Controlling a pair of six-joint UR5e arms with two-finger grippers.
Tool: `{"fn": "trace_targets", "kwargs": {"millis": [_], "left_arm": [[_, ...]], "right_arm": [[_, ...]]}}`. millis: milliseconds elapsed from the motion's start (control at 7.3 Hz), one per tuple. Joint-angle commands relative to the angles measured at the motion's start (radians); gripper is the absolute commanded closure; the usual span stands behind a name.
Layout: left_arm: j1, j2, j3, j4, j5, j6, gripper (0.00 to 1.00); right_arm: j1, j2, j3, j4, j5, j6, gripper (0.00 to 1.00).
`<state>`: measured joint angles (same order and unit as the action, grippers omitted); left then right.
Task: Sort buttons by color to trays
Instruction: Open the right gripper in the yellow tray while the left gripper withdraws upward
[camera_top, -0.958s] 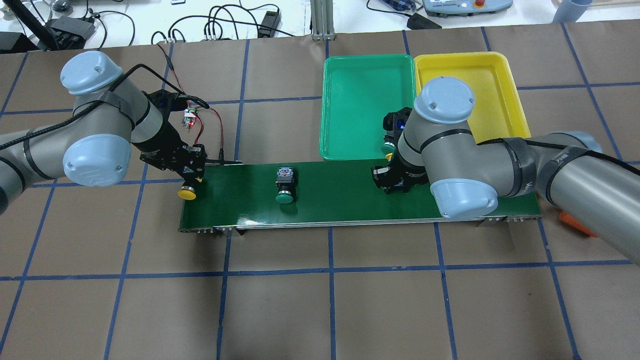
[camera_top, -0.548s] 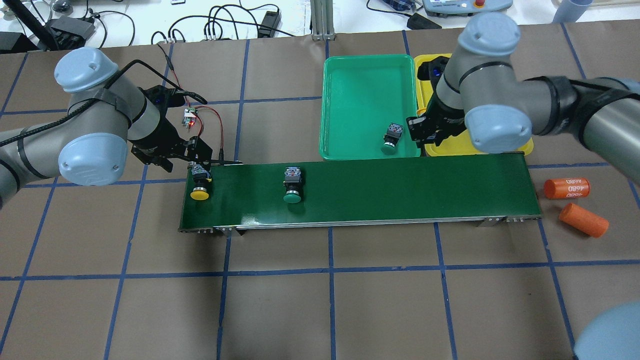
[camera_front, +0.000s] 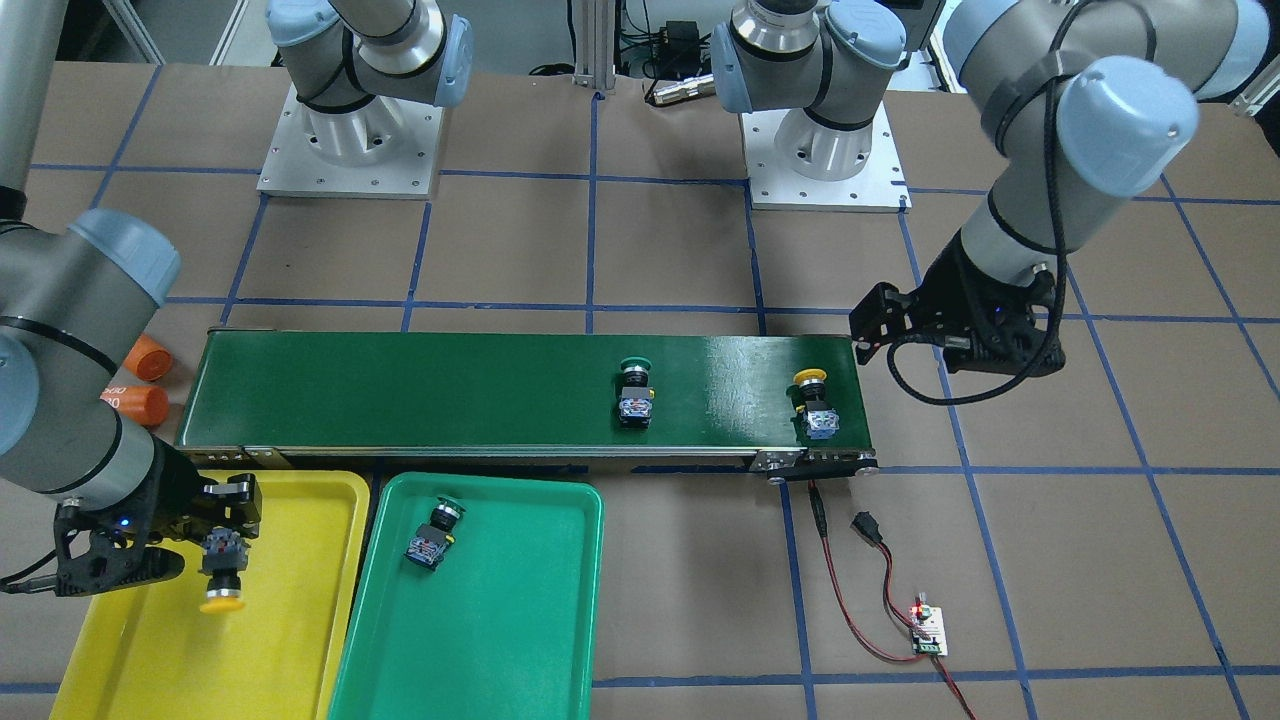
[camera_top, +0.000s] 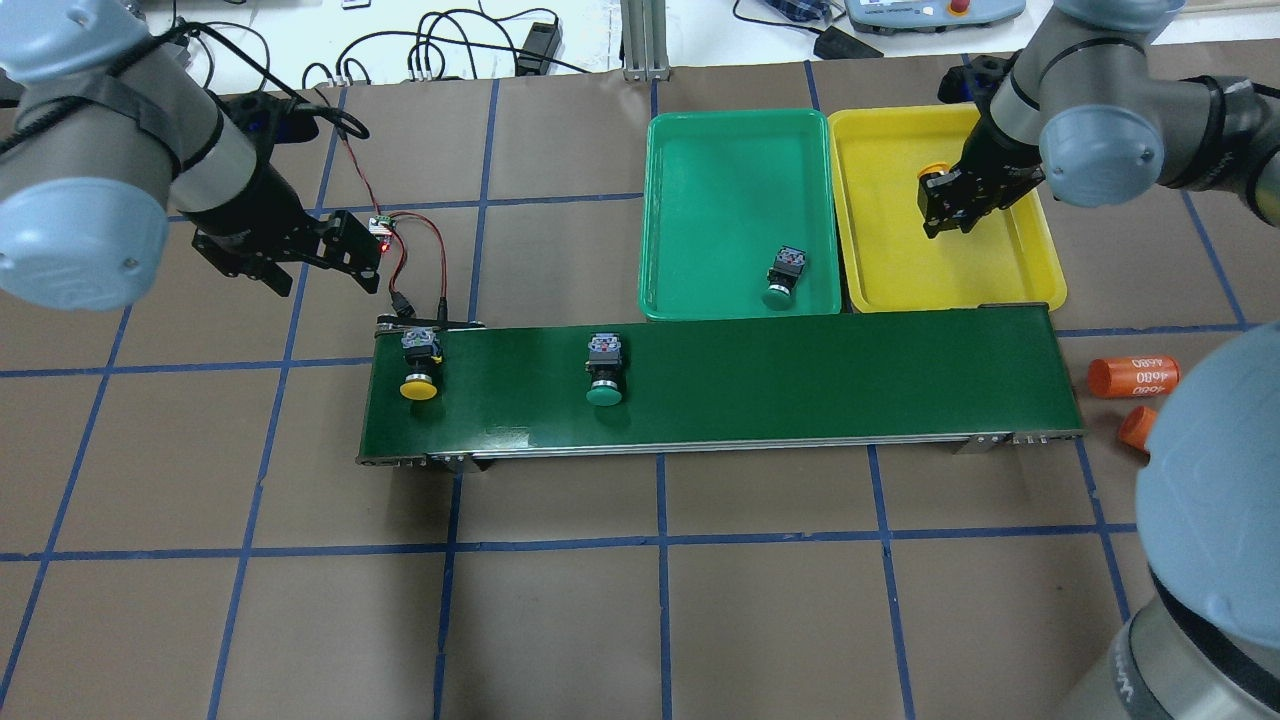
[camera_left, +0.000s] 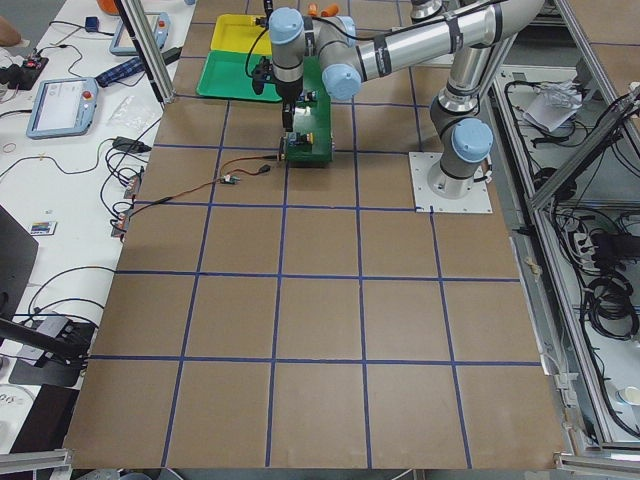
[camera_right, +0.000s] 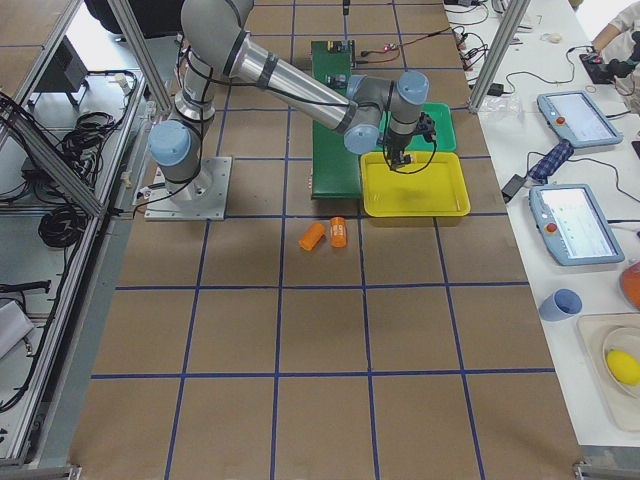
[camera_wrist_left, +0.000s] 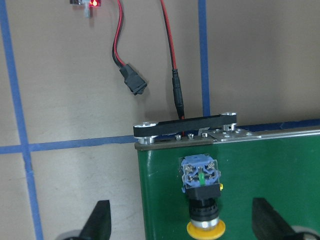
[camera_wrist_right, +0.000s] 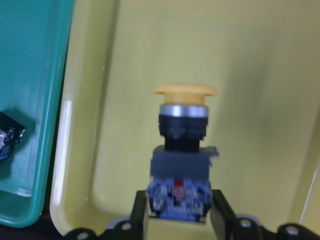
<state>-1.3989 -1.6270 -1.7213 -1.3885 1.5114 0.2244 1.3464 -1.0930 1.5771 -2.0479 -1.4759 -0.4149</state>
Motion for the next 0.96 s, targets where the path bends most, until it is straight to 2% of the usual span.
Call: {"fn": "trace_targets", "kwargs": {"millis": [0,137,411,822], "left_arm": [[-0.002,0.108,0.197,-0.33,0.033,-0.064,0.0],[-0.014,0.127,0.222,-0.413,0.05,-0.129,0.0],[-0.057,0.104,0.223,-0.403,0.052,-0.135,0.0],[-0.057,0.104,0.206,-0.359,0.058,-0.131,0.0]], "right_arm": [[-0.018,-0.008,0.0,0.062,0.005,-0.021,0.0],[-0.009,-0.045,0.001,0.13,0.005,-0.016,0.0],[0.051,-0.152,0.039,0.225,0.0,0.034,0.0],[0.129,-0.269,0.211,0.206,-0.001,0.119,0.0]]}}
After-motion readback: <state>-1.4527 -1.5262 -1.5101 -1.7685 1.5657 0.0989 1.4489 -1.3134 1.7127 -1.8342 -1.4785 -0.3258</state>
